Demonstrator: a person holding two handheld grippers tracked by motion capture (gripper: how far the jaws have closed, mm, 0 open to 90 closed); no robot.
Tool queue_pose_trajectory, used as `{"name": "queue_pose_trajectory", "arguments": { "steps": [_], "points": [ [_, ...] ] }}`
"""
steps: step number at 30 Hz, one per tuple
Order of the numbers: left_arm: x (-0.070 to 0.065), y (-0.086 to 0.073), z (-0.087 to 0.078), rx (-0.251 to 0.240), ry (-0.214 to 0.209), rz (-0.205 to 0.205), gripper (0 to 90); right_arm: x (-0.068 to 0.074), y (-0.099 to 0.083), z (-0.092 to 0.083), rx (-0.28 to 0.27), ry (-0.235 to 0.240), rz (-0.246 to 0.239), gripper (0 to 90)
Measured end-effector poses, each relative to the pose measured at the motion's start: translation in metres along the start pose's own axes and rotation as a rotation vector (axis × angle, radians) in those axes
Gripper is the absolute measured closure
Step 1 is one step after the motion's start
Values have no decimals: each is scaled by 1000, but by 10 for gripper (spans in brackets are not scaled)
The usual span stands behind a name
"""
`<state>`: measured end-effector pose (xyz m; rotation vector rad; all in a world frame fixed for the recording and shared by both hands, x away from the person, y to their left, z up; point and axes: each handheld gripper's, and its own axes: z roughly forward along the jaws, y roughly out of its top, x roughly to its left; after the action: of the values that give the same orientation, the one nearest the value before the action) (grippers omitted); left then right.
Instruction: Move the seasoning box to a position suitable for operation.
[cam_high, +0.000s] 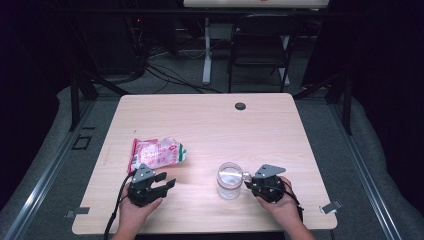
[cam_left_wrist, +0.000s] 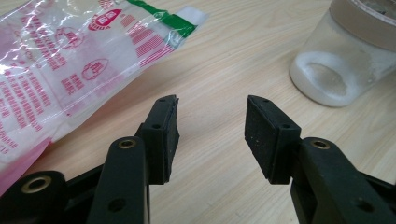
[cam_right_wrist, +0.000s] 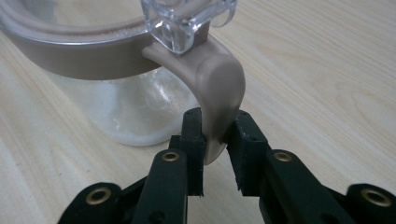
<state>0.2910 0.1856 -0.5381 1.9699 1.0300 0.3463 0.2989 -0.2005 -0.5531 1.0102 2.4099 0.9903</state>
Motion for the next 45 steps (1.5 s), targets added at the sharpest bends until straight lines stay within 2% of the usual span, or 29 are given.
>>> {"name": "queue_pose_trajectory", "arguments": {
  "steps": [15,19,22,25,29,33,36,40,42,43,45],
  "points": [
    [-2,4,6,2,-18,12,541,4,-3,-3,0,9,-13,762],
    [-5,6,6,2,-5,21,541,3,-5,-4,-12,32,10,743],
    [-7,8,4,-4,-12,22,542,2,-6,-11,-39,45,38,713],
    [-9,12,4,-17,-33,10,542,2,-7,-23,-59,27,51,689],
    [-15,21,5,-29,-38,34,539,2,-6,-40,-97,13,85,654],
    [-22,35,5,-29,-75,29,528,6,-1,-52,-100,-35,61,647],
    [-28,45,8,-25,-85,36,516,6,7,-60,-107,-53,69,644],
    [-34,57,14,-25,-98,40,503,2,18,-63,-96,-77,87,632],
    [-40,62,17,-44,-105,48,515,1,22,-63,-93,-74,110,600],
    [-41,63,19,-46,-109,49,517,0,25,-63,-94,-69,139,596],
    [-45,68,22,-41,-116,56,519,0,30,-63,-90,-72,149,600]
  ]
}}
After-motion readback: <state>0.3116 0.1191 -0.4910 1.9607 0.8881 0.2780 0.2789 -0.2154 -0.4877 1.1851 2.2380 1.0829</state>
